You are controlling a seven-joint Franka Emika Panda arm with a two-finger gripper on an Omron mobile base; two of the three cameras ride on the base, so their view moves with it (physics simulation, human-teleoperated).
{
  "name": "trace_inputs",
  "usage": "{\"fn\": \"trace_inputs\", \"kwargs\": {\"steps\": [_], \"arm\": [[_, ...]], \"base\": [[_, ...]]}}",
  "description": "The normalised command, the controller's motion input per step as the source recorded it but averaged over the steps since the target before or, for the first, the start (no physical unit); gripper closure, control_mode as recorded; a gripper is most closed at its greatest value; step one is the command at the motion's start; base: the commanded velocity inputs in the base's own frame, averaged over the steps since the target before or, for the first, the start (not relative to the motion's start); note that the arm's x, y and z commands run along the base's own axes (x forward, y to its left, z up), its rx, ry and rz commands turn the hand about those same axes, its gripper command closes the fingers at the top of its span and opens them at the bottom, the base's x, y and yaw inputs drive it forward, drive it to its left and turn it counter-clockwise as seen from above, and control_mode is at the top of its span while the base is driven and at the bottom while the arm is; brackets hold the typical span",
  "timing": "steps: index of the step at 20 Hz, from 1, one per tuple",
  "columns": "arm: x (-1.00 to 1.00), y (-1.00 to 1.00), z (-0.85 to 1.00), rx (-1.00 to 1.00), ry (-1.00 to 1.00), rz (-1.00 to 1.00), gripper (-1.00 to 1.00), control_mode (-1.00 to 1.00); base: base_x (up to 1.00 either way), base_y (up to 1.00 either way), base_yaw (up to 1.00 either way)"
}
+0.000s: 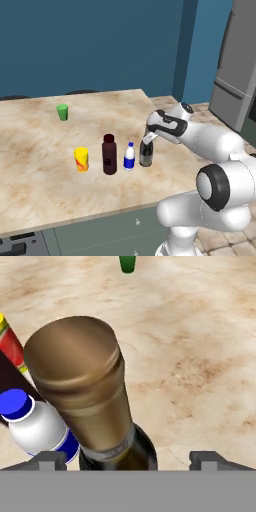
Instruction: Place the drinks on the dining counter in a tight cluster.
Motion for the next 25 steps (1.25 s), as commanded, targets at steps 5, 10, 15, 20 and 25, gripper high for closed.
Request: {"fn": "trace_inputs", "kwargs": {"steps": [5, 10, 15, 20, 25], "arm": [[-0.56, 0.00, 0.66, 0.00, -0.05, -0.01, -1.00, -1.00], [-0.83, -0.05, 0.90, 0.00, 0.01, -0.04, -1.00, -1.00], [-0.82, -0.35, 0.74, 0.00, 0.17, -0.19, -1.00, -1.00], [-0.72, -0.30, 0.53, -0.03, 0.18, -0.21, -1.00, -1.00], [-0.83, -0.21, 0.35, -0.01, 0.04, -0.20, -1.00, -1.00]], "base": [[0.00, 0.00, 0.00], [0.00, 0.00, 0.00], [0.00, 0.00, 0.00], [0.00, 0.00, 0.00], [0.00, 0.00, 0.00]]}}
